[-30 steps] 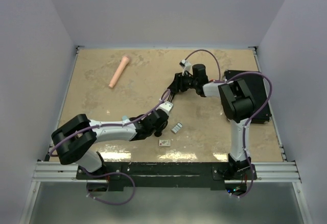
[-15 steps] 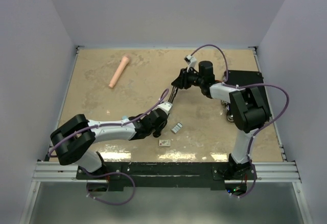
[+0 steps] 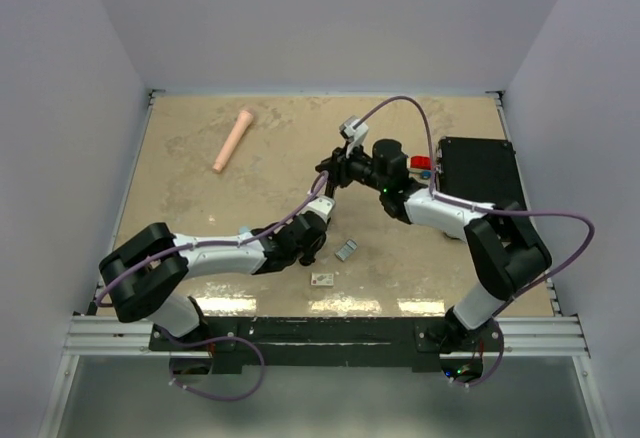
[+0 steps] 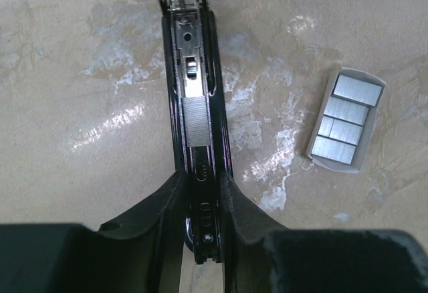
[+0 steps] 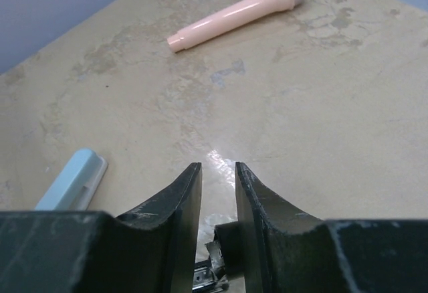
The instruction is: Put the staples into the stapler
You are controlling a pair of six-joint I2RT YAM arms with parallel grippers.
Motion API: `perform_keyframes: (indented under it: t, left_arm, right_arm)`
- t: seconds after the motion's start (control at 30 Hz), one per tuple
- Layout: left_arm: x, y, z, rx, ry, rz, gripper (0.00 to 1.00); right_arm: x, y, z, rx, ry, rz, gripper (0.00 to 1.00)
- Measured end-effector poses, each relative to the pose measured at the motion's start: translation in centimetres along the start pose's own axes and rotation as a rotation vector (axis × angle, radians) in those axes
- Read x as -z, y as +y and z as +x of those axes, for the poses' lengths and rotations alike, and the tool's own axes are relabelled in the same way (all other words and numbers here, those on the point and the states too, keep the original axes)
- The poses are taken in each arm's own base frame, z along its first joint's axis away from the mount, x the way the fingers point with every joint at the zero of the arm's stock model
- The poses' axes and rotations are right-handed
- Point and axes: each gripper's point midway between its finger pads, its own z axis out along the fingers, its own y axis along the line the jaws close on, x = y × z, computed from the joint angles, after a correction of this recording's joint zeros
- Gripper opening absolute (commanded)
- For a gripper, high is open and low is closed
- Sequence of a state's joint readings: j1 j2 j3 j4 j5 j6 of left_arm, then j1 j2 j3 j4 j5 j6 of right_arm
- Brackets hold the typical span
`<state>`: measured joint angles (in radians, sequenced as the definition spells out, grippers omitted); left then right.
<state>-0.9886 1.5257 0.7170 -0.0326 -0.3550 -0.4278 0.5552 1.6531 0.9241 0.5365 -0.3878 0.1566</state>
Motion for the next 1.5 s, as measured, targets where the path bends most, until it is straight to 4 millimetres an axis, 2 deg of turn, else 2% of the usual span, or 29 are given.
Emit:
perform_keyframes:
  t: [0.23,0.47,0.63,0.73,0.93,1.0,1.2,1.3,1.43,1.5]
  left_arm:
    - [-0.2,0.6,-0.2,0.014,-0.059,-0.015,0.05]
    - [-0.1,0.8,-0.3,0.007,-0.099,-0.014,0.08]
    - [0.2,1.2,-0.1,0.032,-0.148,-0.009,0.11]
    - [0.5,1.6,-0.4,0.08,-0.198,-0.013,0.15]
    - [0.7,1.8,-0.5,0.116,-0.263,0.004,0.2]
    - [0.7,1.8,-0.9,0.131,-0.293,0.01,0.22]
    - [0.9,1.8,-1.4,0.165,-0.344,0.022,0.31]
    - [1.1,1.9,-1.8,0.187,-0.367,0.022,0.36]
    - [1.1,2.6,-1.7,0.2,-0.376,-0.006,0.39]
    - [1.1,2.8,-1.8,0.205,-0.378,-0.014,0.41]
  right_arm:
    - [1.1,4.6,0.1,0.06,-0.082,-0.039,0.33]
    - [1.8,4.9,0.4,0.07,-0.136,0.003,0.36]
    - [2.0,5.9,0.5,0.064,-0.157,-0.02,0.38]
    - [2.1,7.4,2.4,0.01,-0.119,-0.069,0.38]
    - [2.2,8.9,3.3,-0.046,-0.105,-0.109,0.38]
    - [2.2,9.7,4.4,-0.063,-0.075,-0.132,0.38]
    - [2.4,10.1,5.1,-0.09,-0.053,-0.151,0.39]
    - [2.9,10.5,7.3,-0.09,0.01,-0.156,0.39]
    - [3.7,9.7,10.2,-0.113,0.108,-0.124,0.4]
    - [3.9,9.4,10.8,-0.117,0.129,-0.112,0.4]
